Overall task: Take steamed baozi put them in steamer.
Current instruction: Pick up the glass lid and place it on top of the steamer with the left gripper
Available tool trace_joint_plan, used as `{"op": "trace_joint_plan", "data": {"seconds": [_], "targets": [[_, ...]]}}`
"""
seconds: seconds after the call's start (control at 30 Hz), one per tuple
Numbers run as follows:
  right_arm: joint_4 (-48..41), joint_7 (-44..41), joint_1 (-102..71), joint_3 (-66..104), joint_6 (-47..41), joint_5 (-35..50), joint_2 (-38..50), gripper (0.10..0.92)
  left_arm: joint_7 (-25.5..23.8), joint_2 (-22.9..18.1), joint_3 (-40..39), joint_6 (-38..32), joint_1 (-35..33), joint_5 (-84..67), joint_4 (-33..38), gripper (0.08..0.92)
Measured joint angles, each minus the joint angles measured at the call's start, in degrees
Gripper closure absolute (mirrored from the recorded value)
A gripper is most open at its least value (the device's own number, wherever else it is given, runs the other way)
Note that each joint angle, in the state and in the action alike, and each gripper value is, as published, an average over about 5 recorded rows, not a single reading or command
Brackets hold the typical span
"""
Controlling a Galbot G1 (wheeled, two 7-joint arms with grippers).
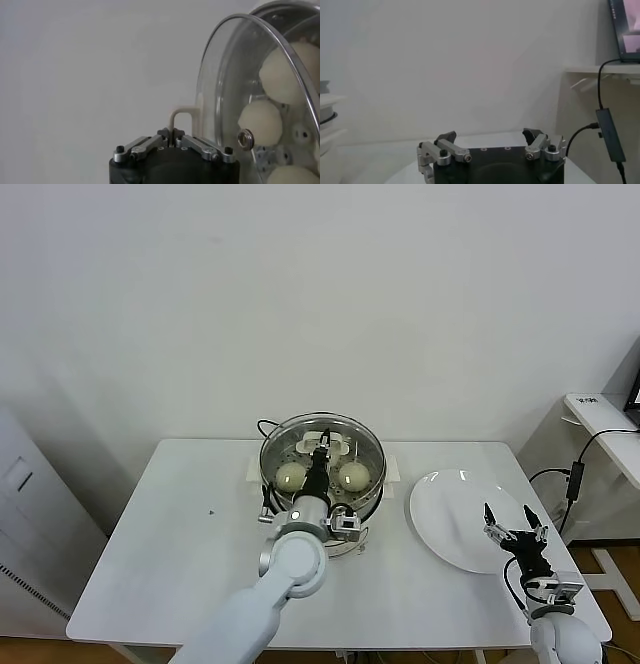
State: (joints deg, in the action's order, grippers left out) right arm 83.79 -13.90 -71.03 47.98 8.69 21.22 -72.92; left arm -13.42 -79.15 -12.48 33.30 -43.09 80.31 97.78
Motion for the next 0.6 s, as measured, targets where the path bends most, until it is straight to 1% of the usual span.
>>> {"op": "trace_joint_plan", "data": {"seconds": [0.6], "targets": [[0.2, -0.3, -0.4, 0.4, 0.1, 0.0, -0.1, 0.203, 1.4, -0.7, 0.5, -1.4, -0.4, -0.5, -2.6, 0.893]]}}
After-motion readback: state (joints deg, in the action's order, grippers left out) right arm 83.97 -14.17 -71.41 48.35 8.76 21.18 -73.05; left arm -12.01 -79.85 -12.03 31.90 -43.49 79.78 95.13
